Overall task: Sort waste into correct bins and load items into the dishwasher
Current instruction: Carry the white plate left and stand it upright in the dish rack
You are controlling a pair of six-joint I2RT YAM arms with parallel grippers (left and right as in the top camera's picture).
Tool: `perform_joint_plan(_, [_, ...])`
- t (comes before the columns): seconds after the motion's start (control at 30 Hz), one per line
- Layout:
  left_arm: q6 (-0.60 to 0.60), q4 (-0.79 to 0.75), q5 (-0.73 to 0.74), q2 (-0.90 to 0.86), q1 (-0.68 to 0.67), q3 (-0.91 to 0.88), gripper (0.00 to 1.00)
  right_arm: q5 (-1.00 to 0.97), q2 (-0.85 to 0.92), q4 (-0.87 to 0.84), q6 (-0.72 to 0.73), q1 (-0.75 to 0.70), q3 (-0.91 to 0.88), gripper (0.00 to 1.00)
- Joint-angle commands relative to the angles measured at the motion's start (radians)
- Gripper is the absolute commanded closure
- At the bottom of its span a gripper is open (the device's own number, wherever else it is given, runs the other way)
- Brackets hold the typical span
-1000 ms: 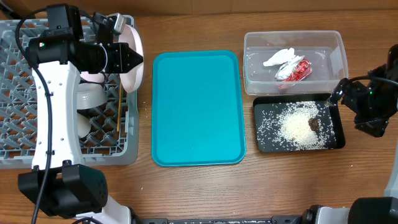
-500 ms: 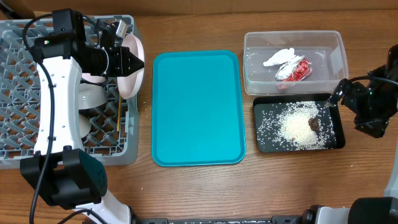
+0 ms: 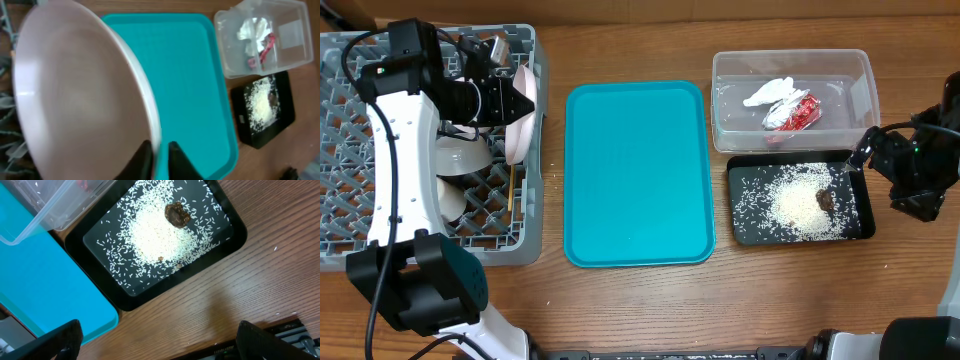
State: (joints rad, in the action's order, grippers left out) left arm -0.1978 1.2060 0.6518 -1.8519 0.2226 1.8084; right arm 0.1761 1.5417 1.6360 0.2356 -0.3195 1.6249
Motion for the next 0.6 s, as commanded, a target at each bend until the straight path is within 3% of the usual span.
perform_joint_plan(0.0, [-0.027,0.008,-0.069,-0.007,0.003,-0.005,0.68,-0.003,-0.028,-0.003,-0.001,-0.002,0.013,0.0])
perform_joint_plan(0.27, [-0.004,0.031,-0.069,0.015,0.003,-0.005,0.0,-0.003,-0.028,-0.002,-0.001,-0.002,0.013,0.0])
perform_joint_plan(0.57, [0.095,0.037,-0.278,0.163,-0.02,-0.005,0.0,0.05,-0.037,-0.061,0.0,0.03,0.013,0.0])
